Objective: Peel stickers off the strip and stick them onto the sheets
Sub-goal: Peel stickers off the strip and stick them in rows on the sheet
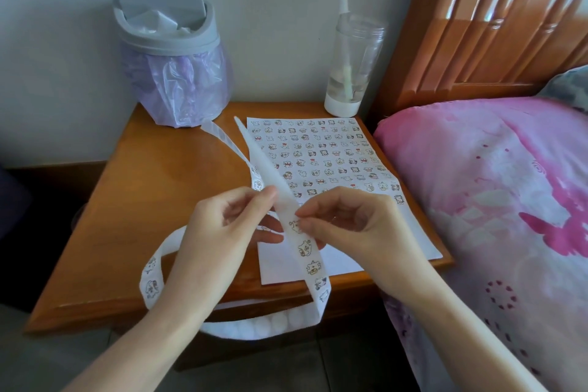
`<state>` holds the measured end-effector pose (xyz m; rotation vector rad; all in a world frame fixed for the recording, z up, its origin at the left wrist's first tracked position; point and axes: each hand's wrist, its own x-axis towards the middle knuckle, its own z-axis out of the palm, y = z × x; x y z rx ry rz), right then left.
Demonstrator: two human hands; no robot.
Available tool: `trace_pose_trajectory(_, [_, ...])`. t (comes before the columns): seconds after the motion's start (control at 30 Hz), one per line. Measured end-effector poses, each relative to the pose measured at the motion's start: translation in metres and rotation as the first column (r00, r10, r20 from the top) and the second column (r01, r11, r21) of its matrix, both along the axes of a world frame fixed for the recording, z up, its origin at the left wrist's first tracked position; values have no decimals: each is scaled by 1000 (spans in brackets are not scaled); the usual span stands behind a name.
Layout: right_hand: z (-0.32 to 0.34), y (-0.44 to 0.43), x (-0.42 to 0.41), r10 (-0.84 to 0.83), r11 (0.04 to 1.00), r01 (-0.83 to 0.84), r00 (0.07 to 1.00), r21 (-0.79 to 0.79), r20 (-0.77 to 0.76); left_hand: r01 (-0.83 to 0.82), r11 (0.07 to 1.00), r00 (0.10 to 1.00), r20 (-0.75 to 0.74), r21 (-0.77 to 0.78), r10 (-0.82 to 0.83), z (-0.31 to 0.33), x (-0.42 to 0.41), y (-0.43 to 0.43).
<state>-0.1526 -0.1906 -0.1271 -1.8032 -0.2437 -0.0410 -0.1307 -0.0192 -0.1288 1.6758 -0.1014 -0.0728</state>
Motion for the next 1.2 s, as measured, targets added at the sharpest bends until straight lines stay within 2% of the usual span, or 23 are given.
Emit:
trace_pose_trajectory(0.1, [-1,0,0,-17,999,17,1000,27,4,80,993,992,-92,-86,-88,2,-1,-3])
trace_pose_trajectory(0.2, [-2,1,1,-28,999,28,999,17,32,130,991,988,-74,-41,-133,0,-2,-3])
trace_pose_trajectory(0.4, [-4,2,1,-73,995,76,996,-65,55,119,992,992,-52,29,-118,-4,0,-2])
trace_pose_trajectory(0.63, [-3,2,3,-122,962,141,988,-233,94,100,988,995,-36,116,-97,-9,1,-4])
trace_pose_trajectory(0.87, [-1,-1,1,-99,935,139,985,-327,139,98,989,992,-94,109,-88,-12,5,-5])
trace_pose_trajectory(0.97, [6,-2,-2,-65,947,95,992,-307,105,89,991,992,-103,103,-79,-13,6,-5])
trace_pose_trajectory(1.07, [18,-16,-1,-48,973,45,999,-226,-8,84,988,996,-46,132,-79,-12,6,-4])
trace_pose_trajectory(1.13, [21,-36,2,-115,972,91,988,-218,-100,82,982,997,3,167,-83,-12,5,-4])
trace_pose_trajectory(1.2, [20,-57,6,-210,949,155,960,-275,-185,87,978,995,33,191,-95,-14,5,-4])
